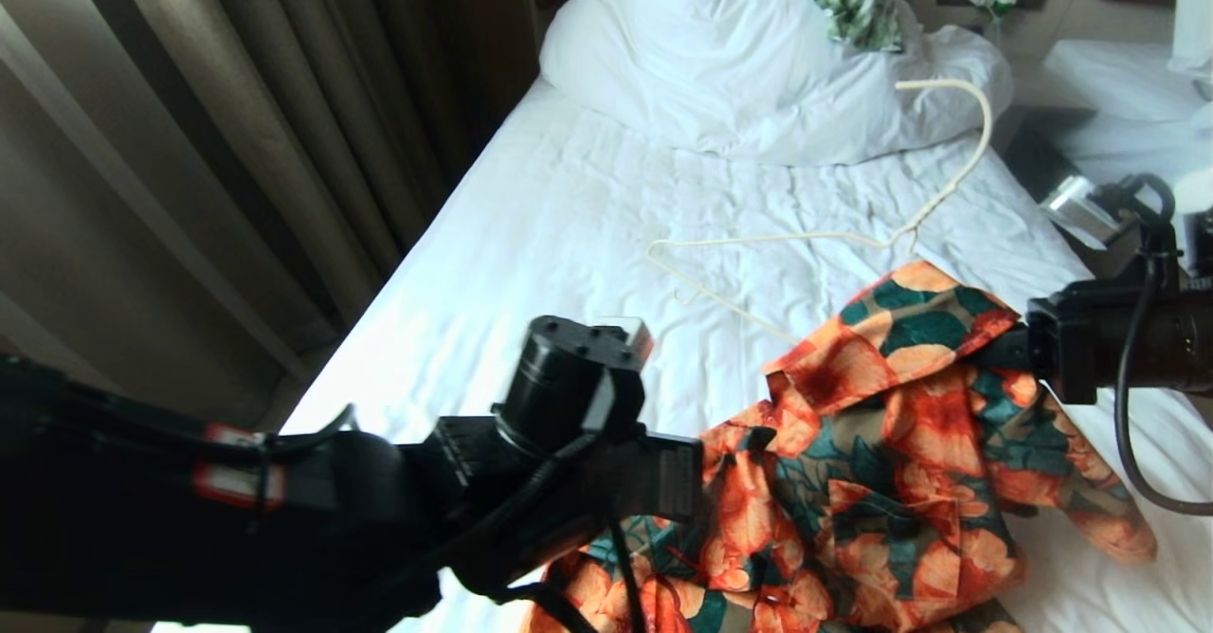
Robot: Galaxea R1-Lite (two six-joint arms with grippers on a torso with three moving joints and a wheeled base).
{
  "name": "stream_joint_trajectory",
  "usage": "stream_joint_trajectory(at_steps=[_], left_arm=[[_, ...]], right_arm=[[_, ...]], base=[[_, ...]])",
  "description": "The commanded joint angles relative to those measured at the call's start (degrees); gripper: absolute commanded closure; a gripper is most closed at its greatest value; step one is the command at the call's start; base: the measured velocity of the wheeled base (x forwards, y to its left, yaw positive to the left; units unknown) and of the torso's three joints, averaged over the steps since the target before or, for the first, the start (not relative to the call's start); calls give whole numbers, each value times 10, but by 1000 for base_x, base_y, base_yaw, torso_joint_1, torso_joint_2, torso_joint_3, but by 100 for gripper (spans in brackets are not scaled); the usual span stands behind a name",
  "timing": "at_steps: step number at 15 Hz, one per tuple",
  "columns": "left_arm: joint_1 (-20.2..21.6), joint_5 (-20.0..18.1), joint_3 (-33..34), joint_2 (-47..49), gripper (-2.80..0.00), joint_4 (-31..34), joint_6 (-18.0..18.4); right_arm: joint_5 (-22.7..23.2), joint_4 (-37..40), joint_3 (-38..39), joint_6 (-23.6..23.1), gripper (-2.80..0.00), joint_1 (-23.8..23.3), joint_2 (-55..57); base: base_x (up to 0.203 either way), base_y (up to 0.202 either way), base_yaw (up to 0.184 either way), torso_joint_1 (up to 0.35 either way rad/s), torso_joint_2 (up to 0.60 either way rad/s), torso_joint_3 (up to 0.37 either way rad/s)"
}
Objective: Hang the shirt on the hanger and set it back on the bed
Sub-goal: Hook the other side of the shirt onto the hanger
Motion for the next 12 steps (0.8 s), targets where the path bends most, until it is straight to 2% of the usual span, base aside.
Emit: stream_joint_trajectory(at_steps=[1, 5, 8, 12], left_arm=[[43, -6, 43, -75, 0, 0, -2], [107, -13, 105, -150, 0, 9, -4], [132, -10, 126, -192, 0, 20, -5], [165, -9, 131, -228, 0, 43, -5]], right_arm=[[-14, -1, -48, 47, 0, 51, -11], [-85, -1, -182, 160, 0, 162, 32], [-110, 0, -308, 240, 0, 228, 99], [-136, 10, -478, 339, 0, 288, 177]], base=[[0, 0, 0, 0, 0, 0], [0, 0, 0, 0, 0, 0], [0, 0, 0, 0, 0, 0], [0, 0, 0, 0, 0, 0]])
